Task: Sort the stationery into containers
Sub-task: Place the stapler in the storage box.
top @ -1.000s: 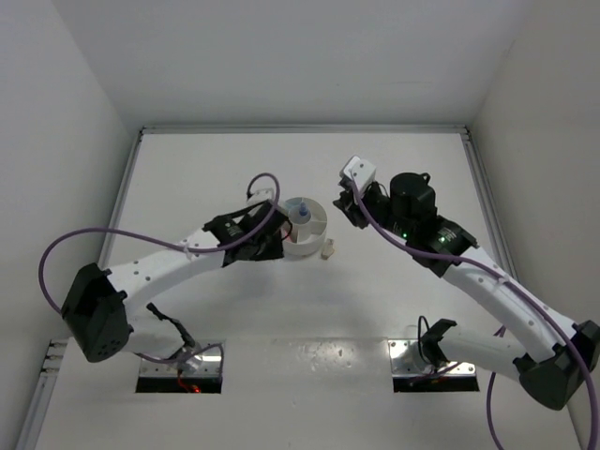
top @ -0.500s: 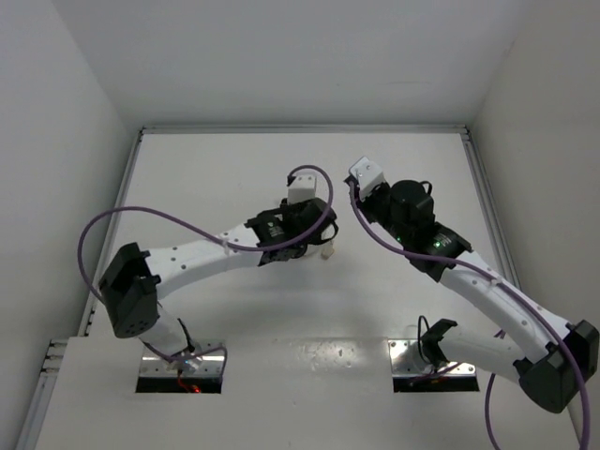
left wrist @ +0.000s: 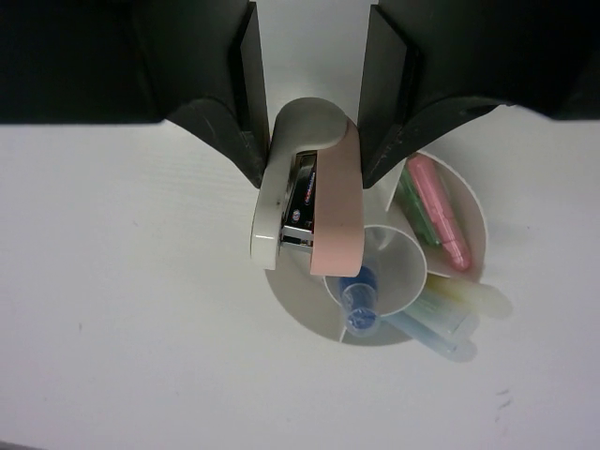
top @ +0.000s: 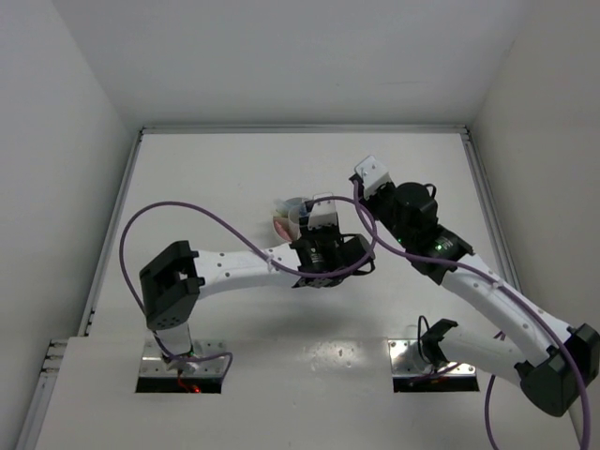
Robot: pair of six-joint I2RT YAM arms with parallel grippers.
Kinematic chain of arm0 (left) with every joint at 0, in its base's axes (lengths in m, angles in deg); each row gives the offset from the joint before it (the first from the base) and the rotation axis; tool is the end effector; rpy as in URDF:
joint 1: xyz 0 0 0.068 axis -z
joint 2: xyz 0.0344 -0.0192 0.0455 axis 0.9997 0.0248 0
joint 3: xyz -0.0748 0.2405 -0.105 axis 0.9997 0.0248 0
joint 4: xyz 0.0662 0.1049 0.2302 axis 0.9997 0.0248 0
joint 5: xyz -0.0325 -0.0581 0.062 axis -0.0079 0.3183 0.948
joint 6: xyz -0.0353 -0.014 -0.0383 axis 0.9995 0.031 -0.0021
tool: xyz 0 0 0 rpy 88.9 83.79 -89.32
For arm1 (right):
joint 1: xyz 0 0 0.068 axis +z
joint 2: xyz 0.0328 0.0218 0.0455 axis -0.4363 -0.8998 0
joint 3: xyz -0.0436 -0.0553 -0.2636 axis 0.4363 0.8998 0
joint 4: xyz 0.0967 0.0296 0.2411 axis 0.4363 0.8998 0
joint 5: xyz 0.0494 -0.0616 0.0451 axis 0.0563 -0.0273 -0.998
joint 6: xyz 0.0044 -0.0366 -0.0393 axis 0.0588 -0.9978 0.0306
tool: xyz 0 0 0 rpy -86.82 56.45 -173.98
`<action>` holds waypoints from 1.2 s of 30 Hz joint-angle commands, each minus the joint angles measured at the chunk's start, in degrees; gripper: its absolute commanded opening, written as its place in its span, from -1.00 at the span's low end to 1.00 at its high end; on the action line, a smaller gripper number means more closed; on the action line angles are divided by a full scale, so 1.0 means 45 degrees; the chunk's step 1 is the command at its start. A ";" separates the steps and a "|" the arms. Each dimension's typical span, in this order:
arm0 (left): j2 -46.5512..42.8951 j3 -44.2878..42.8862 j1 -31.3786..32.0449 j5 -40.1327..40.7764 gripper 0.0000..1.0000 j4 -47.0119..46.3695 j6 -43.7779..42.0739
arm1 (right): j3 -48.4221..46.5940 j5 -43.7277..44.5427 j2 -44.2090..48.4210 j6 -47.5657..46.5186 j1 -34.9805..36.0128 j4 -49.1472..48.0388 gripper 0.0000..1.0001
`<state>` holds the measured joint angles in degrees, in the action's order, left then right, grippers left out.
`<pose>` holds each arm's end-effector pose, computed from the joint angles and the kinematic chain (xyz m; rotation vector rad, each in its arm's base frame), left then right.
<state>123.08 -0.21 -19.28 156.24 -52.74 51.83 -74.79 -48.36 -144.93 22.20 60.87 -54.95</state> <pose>0.1608 -0.3332 0.2666 -0.3390 1.8578 -0.1120 0.2004 0.1312 0.3283 -0.5956 1.6657 0.0688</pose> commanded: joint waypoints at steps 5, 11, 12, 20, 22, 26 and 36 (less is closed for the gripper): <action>0.1232 -0.0409 0.0128 0.2561 -1.00 -0.0056 0.0893 | 0.0084 0.0456 0.0256 -0.0093 -0.0161 -0.0607 -0.64; 0.1877 -0.0411 -0.0417 0.2561 -1.00 -0.0056 0.1186 | 0.0084 0.0710 0.0373 -0.0093 -0.0161 -0.0861 -0.64; 0.1994 -0.0411 -0.0419 0.2697 -1.00 -0.0056 0.1322 | 0.0084 0.0710 0.0373 -0.0093 -0.0161 -0.0861 -0.64; 0.2698 -0.0528 -0.1024 0.2678 -1.00 0.0061 0.1479 | 0.0084 0.0710 0.0373 -0.0093 -0.0161 -0.0861 -0.66; 0.2815 -0.0645 -0.1024 0.2561 -1.00 0.0061 0.1479 | 0.0084 0.0710 0.0491 -0.0093 -0.0161 -0.0861 -0.66; 0.2952 -0.0645 -0.1024 0.2561 -0.88 0.0061 0.1751 | 0.0084 0.0710 0.0491 -0.0093 -0.0161 -0.0861 -0.66; 0.2952 -0.0645 -0.1024 0.2561 -0.05 0.0782 0.2513 | 0.0084 0.0594 0.0491 -0.0093 -0.0279 -0.0861 -0.66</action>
<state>136.24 -1.22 -23.43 165.52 -50.70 59.89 -74.29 -45.93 -143.66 22.03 59.95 -56.83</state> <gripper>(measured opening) 0.474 0.173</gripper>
